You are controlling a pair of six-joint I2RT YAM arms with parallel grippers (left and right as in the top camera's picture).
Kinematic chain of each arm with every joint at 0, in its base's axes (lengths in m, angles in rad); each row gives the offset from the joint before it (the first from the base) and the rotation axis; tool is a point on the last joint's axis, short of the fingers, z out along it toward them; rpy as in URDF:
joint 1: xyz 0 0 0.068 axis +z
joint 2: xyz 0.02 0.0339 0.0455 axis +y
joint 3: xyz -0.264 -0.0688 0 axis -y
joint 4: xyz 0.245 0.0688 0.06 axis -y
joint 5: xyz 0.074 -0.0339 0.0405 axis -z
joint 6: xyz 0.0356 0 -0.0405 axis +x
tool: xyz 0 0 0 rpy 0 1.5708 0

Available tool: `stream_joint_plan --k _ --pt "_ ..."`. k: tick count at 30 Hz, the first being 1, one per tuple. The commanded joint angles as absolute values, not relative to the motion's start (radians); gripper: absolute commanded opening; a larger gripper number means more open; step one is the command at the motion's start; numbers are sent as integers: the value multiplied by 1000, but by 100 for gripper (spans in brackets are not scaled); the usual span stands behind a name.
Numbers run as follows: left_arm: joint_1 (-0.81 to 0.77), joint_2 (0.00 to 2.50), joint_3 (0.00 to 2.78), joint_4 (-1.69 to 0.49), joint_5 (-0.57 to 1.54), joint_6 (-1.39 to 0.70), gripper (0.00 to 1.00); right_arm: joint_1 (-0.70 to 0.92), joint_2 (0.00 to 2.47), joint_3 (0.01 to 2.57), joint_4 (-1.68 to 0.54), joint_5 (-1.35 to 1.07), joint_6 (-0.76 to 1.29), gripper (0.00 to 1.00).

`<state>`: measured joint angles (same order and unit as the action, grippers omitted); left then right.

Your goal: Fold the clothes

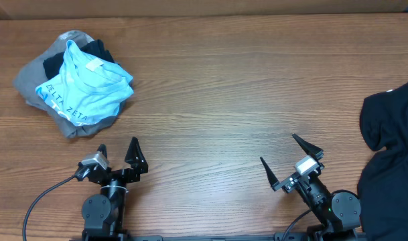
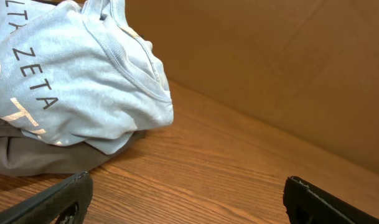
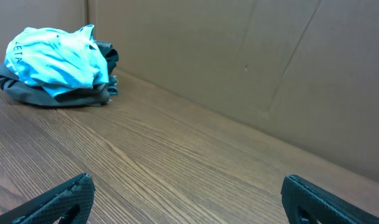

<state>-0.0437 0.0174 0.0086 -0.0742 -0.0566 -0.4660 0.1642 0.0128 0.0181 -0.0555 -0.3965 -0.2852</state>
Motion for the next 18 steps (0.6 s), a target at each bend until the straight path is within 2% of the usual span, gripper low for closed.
stream_joint_plan --k 1,18 --pt "-39 6 5 -55 -105 -472 100 162 3 8 -53 -402 -285 100" --pt "-39 6 5 -66 -101 -472 100 162 3 8 -53 -401 -285 100"
